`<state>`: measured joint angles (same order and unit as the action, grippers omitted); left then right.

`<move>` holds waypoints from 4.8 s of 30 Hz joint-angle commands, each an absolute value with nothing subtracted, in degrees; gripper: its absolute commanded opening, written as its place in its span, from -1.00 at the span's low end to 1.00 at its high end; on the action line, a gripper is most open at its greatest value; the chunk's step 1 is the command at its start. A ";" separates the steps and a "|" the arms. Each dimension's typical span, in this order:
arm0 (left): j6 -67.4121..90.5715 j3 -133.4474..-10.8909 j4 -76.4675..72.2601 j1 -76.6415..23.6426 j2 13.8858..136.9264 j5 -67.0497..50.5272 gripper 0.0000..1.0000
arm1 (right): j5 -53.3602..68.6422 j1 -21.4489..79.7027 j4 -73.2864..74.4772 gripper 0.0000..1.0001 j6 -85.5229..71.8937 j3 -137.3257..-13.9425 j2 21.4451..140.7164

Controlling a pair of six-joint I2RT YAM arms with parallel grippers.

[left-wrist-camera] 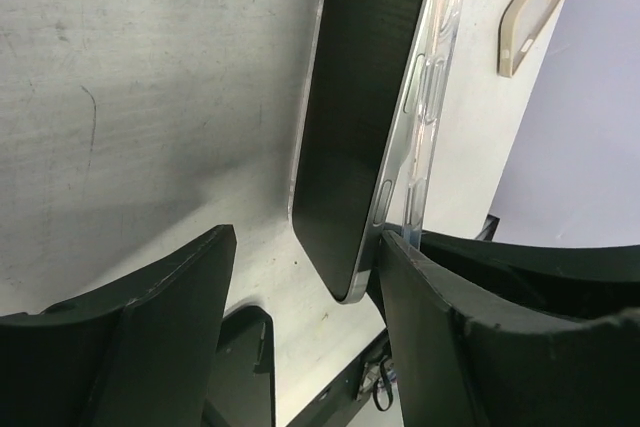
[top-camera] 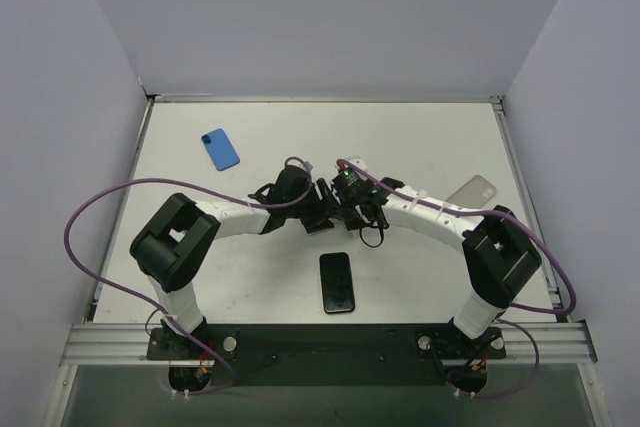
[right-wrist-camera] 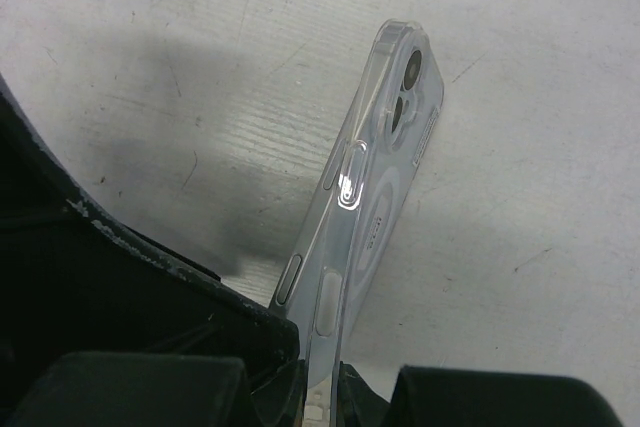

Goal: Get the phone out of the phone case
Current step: Remove the phone case from the phone, then place the phone case at the center of the board.

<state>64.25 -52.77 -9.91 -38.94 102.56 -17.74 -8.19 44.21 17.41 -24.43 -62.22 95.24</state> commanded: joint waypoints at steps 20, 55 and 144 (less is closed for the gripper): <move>48.43 -65.91 11.68 -44.64 108.01 -3.35 -0.20 | 5.18 40.70 12.13 -1.00 -26.72 -58.19 91.50; 46.94 -71.72 23.64 -47.81 115.59 5.97 -1.00 | 11.96 31.12 11.06 -1.00 -29.71 -53.18 81.83; 42.19 -37.62 1.75 24.61 79.80 -36.04 -1.00 | 5.63 26.96 18.89 1.00 -34.09 -52.91 79.10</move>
